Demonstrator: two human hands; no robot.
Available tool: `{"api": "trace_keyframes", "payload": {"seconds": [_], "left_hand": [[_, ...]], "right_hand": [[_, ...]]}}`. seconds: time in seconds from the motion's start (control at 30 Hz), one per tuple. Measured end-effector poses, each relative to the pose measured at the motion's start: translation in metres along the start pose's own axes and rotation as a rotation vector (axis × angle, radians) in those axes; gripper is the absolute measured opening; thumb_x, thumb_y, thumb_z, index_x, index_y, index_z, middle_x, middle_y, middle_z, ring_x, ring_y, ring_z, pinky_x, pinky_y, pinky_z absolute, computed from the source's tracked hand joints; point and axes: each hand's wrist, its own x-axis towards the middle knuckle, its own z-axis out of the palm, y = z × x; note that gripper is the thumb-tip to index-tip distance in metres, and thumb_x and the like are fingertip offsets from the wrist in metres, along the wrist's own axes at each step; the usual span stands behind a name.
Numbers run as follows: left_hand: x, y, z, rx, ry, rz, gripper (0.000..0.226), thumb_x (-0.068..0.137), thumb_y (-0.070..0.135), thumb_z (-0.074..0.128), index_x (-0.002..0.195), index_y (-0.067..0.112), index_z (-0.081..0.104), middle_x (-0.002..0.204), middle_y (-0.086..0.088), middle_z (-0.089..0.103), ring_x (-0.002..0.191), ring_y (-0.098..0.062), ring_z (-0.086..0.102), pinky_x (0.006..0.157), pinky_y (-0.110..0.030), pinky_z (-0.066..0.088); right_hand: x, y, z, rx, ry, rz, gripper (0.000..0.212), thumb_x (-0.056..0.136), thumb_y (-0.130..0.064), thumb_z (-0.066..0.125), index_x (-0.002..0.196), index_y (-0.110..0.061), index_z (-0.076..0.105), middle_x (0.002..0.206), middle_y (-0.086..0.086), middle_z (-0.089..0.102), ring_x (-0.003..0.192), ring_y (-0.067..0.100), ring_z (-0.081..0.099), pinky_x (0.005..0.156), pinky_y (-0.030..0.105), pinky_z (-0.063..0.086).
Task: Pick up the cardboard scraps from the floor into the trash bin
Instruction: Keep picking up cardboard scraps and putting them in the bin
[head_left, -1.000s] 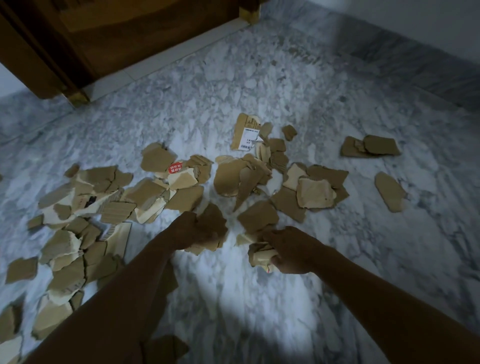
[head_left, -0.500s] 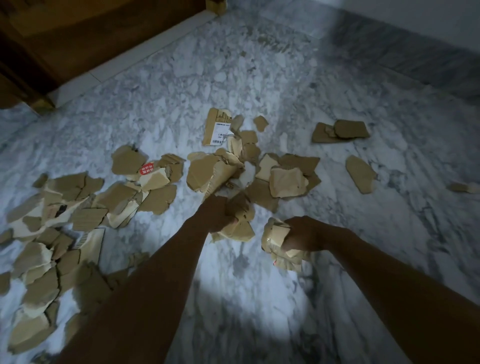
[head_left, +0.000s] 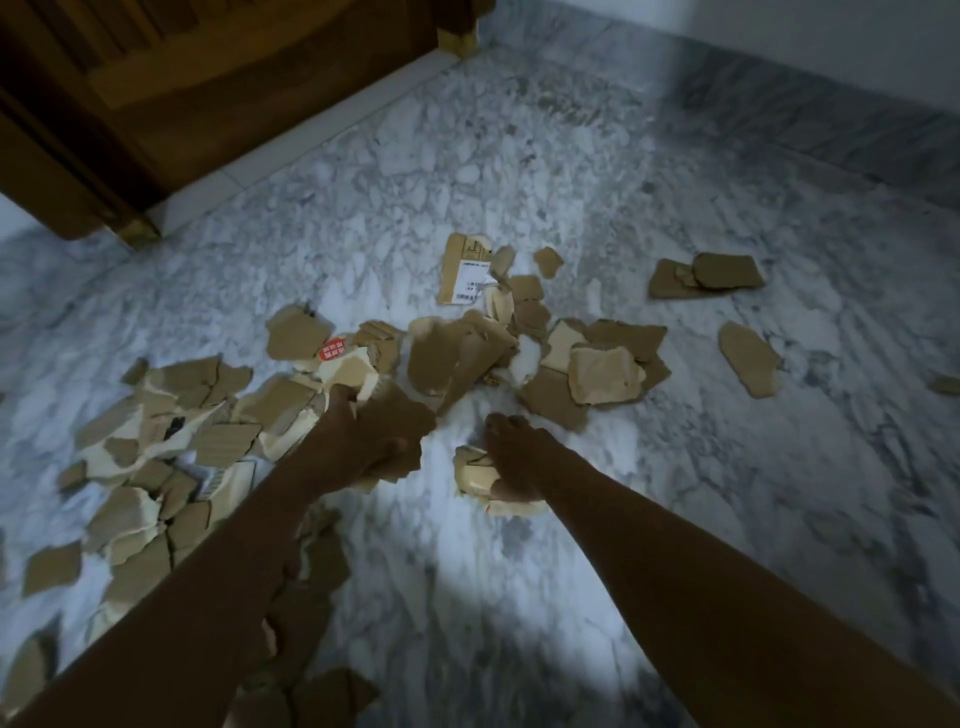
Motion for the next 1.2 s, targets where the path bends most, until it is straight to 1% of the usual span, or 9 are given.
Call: {"api": "trace_keyframes", "payload": {"seconds": [0.13, 0.37, 0.53, 0.67, 0.83, 0.93, 1.0, 1.1, 1.2], "left_hand": [[-0.009, -0.010, 0.007, 0.074, -0.147, -0.033, 0.011, 0.080, 0.014, 0.080, 0.078, 0.009, 0.071, 0.056, 0.003, 0.070, 0.050, -0.002, 0.064, 0.051, -0.018, 0.048], [0.000, 0.011, 0.028, 0.127, -0.270, 0.006, 0.026, 0.076, 0.040, 0.082, 0.083, 0.015, 0.076, 0.070, 0.003, 0.073, 0.064, -0.005, 0.065, 0.061, -0.021, 0.048], [0.019, 0.070, 0.056, 0.362, -0.285, 0.013, 0.030, 0.077, 0.046, 0.078, 0.066, 0.020, 0.068, 0.061, 0.000, 0.066, 0.063, -0.010, 0.061, 0.060, -0.024, 0.045], [0.039, 0.143, 0.093, 0.487, -0.353, 0.154, 0.069, 0.060, 0.071, 0.059, 0.103, 0.019, 0.072, 0.104, -0.007, 0.071, 0.100, -0.018, 0.063, 0.087, -0.027, 0.046], [0.069, 0.194, 0.156, 0.573, -0.414, 0.120, 0.059, 0.080, 0.050, 0.073, 0.124, 0.010, 0.065, 0.124, -0.013, 0.066, 0.114, -0.030, 0.060, 0.096, -0.036, 0.045], [0.108, 0.183, 0.193, 0.601, -0.383, 0.130, 0.086, 0.052, 0.065, 0.075, 0.119, 0.011, 0.065, 0.116, -0.013, 0.067, 0.108, -0.030, 0.064, 0.095, -0.043, 0.051], [0.136, 0.160, 0.215, 0.593, -0.360, 0.163, 0.100, 0.040, 0.059, 0.077, 0.126, 0.011, 0.056, 0.121, -0.014, 0.061, 0.114, -0.036, 0.060, 0.097, -0.052, 0.050], [0.145, 0.158, 0.233, 0.766, -0.347, 0.168, 0.088, 0.066, 0.052, 0.080, 0.140, 0.022, 0.045, 0.139, -0.011, 0.043, 0.127, -0.037, 0.045, 0.103, -0.048, 0.043], [0.145, 0.159, 0.236, 0.859, -0.291, 0.213, 0.094, 0.074, 0.053, 0.076, 0.152, 0.040, 0.024, 0.149, -0.013, 0.023, 0.136, -0.040, 0.031, 0.107, -0.049, 0.038]], "right_hand": [[-0.007, -0.003, 0.010, -0.054, 0.011, 0.052, 0.082, 0.080, -0.042, 0.074, 0.142, -0.014, 0.029, 0.136, 0.014, 0.046, 0.124, 0.038, 0.046, 0.099, 0.053, 0.039], [-0.025, 0.024, 0.001, 0.207, -0.310, 0.107, 0.073, 0.079, -0.036, 0.080, 0.137, -0.004, 0.050, 0.134, 0.015, 0.057, 0.119, 0.031, 0.058, 0.094, 0.037, 0.050], [-0.064, 0.096, -0.044, 0.350, -0.231, 0.164, 0.054, 0.083, -0.033, 0.077, 0.128, -0.009, 0.059, 0.123, 0.010, 0.064, 0.112, 0.028, 0.062, 0.085, 0.029, 0.047], [-0.101, 0.180, -0.090, 0.481, -0.282, 0.300, 0.029, 0.078, -0.029, 0.077, 0.095, -0.006, 0.072, 0.086, 0.015, 0.074, 0.084, 0.038, 0.074, 0.068, 0.038, 0.060], [-0.124, 0.249, -0.117, 0.311, -0.184, 0.407, 0.024, 0.089, -0.034, 0.066, 0.074, -0.015, 0.067, 0.069, 0.001, 0.071, 0.054, 0.011, 0.064, 0.064, 0.026, 0.061], [-0.110, 0.283, -0.103, 0.339, -0.117, 0.497, 0.037, 0.097, -0.041, 0.055, 0.112, -0.010, 0.068, 0.111, 0.008, 0.071, 0.091, 0.019, 0.070, 0.083, 0.031, 0.057], [-0.093, 0.302, -0.085, 0.360, -0.019, 0.597, 0.062, 0.096, -0.054, 0.049, 0.141, -0.012, 0.044, 0.139, 0.013, 0.050, 0.127, 0.032, 0.049, 0.106, 0.046, 0.039], [-0.064, 0.314, -0.054, 0.525, 0.064, 0.795, 0.095, 0.087, -0.064, 0.056, 0.153, -0.008, 0.016, 0.155, 0.018, 0.022, 0.140, 0.042, 0.025, 0.113, 0.052, 0.027], [-0.046, 0.309, -0.029, 0.516, 0.195, 0.878, 0.086, 0.092, -0.051, 0.057, 0.152, -0.006, 0.015, 0.159, 0.014, 0.017, 0.143, 0.041, 0.019, 0.114, 0.054, 0.025]]}}
